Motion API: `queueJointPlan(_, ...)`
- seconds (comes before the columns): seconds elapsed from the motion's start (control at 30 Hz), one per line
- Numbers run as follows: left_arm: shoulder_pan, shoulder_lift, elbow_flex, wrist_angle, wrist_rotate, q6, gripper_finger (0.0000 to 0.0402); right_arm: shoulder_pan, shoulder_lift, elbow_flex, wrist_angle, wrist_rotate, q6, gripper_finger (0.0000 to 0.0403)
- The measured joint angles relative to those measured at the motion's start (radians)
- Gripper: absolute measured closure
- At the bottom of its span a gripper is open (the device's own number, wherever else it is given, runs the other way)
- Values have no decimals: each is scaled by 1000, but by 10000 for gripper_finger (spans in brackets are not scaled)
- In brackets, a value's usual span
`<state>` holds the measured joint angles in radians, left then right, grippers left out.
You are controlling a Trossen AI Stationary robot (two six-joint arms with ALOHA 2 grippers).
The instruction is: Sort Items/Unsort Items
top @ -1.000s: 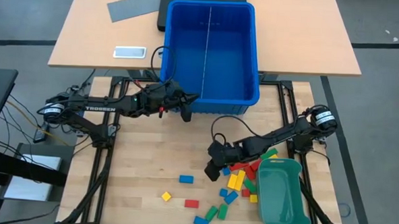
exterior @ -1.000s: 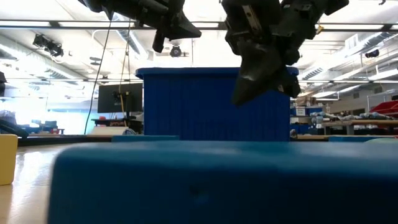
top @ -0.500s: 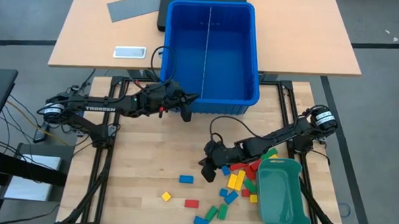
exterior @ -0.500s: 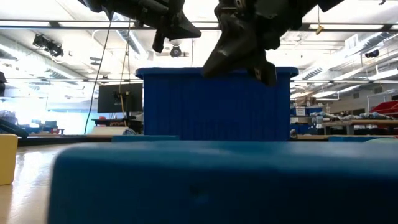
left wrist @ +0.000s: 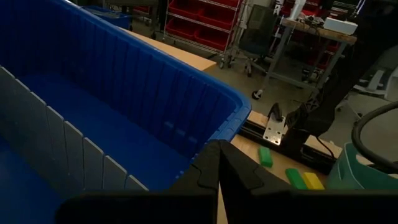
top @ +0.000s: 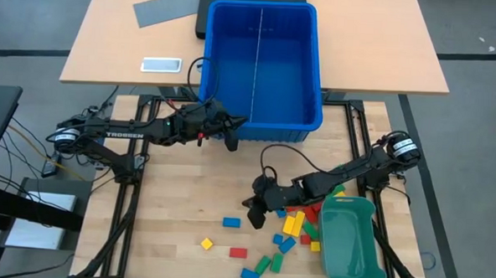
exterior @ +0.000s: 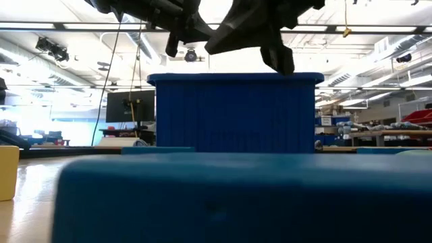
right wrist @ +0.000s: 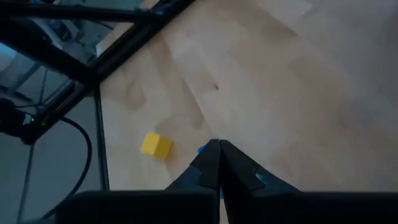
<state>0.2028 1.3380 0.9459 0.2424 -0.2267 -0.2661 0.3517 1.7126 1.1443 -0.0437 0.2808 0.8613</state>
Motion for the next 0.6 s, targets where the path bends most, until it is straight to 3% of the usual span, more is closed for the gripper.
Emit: queueJointPlan(0.6,0,0,0,0,0,0,390,-41,0,34,-14,-14,-29,399)
